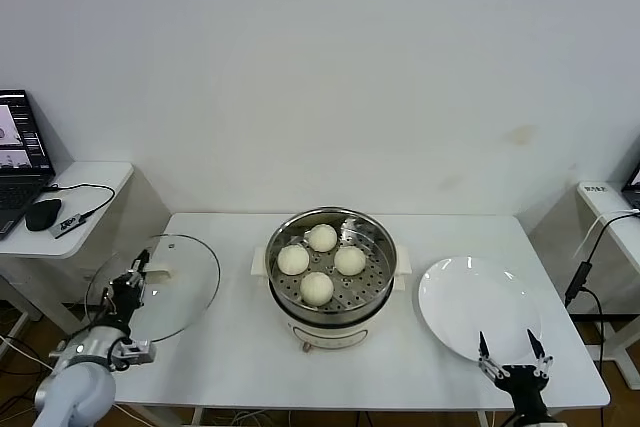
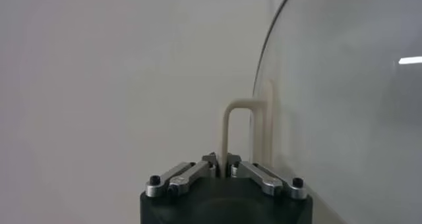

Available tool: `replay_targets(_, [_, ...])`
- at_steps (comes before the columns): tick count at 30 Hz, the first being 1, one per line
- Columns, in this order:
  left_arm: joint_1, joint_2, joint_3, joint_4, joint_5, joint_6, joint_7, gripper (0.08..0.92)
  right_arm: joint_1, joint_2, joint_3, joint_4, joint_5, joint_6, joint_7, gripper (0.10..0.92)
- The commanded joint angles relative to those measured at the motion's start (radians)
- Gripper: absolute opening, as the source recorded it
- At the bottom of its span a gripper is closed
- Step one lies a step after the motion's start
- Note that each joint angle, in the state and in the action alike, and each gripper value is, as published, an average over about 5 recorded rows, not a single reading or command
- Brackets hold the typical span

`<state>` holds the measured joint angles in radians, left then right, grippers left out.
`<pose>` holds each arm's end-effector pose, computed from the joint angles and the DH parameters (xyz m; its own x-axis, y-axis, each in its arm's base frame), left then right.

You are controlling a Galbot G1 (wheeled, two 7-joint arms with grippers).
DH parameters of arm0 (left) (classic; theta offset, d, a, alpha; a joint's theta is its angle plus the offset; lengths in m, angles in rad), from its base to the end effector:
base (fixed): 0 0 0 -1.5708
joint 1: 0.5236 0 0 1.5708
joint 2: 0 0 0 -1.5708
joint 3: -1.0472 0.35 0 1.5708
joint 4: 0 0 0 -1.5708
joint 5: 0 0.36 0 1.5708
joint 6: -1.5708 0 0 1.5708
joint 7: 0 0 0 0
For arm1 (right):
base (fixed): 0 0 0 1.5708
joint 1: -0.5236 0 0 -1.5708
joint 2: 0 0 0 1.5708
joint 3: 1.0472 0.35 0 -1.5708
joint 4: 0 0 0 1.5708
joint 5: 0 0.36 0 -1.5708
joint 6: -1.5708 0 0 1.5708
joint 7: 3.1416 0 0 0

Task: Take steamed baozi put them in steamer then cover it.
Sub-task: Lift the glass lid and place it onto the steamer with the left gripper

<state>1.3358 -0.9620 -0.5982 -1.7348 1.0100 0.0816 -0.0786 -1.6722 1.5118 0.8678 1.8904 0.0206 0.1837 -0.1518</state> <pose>0.2758 0.1883 -0.3153 -0.9986 -0.0442 0.0288 0.0312 -0.0548 0.9980 0.1265 -0.1291 -0.3745 -0.9861 0.1245 0.1099 0.0996 0.9729 -0.2089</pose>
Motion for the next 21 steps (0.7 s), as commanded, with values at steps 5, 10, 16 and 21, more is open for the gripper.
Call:
replay_targets(5, [-0.039, 0.159, 0.152, -0.376, -0.273, 0.266, 0.142, 0.15, 0.015, 0.011, 0.0, -0.032, -0.081, 0.029, 0.01, 0.823])
replay_targets(10, [-0.186, 0.184, 0.376, -0.37, -0.274, 0.355, 0.108, 0.15, 0.032, 0.027, -0.015, -0.047, -0.102, 0.024, 0.02, 0.823])
replay_targets(16, [-0.381, 0.087, 0.546, -0.303, -0.173, 0.474, 0.176, 0.15, 0.062, 0.057, -0.044, -0.05, -0.169, 0.006, 0.042, 0.823])
replay_targets(21, [-0.452, -0.055, 0.62, -0.255, -0.041, 0.528, 0.244, 0.15, 0.079, 0.058, -0.054, -0.065, -0.211, 0.004, 0.052, 0.823])
